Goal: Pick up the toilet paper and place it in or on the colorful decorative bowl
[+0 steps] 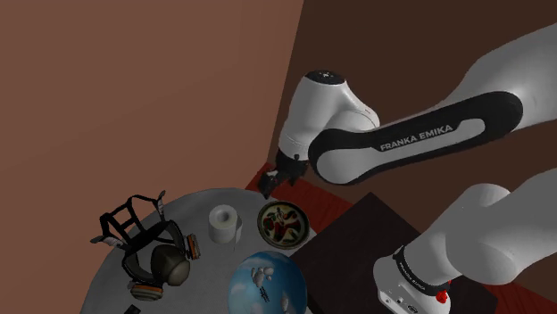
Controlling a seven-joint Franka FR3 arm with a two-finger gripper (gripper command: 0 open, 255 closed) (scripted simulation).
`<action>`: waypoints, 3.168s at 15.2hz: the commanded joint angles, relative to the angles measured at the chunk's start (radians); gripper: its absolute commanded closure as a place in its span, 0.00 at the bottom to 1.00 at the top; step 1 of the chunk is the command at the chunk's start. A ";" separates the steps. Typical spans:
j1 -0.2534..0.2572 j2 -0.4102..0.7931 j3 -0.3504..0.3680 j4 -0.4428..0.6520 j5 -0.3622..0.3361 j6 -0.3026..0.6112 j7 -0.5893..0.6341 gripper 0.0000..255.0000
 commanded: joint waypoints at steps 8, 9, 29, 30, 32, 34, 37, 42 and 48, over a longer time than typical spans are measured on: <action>0.016 0.412 0.079 0.154 -0.342 0.187 0.367 0.00; 0.035 0.458 0.066 0.179 -0.387 0.197 0.410 0.00; 0.150 0.674 -0.050 0.269 -0.575 0.290 0.571 1.00; 0.150 0.674 -0.050 0.269 -0.575 0.290 0.571 1.00; 0.150 0.673 -0.050 0.268 -0.575 0.290 0.571 1.00; 0.149 0.672 -0.050 0.266 -0.575 0.291 0.570 1.00; 0.150 0.674 -0.050 0.269 -0.575 0.290 0.571 1.00; 0.115 0.606 -0.003 0.254 -0.516 0.240 0.527 1.00; 0.079 0.525 0.046 0.245 -0.440 0.177 0.471 1.00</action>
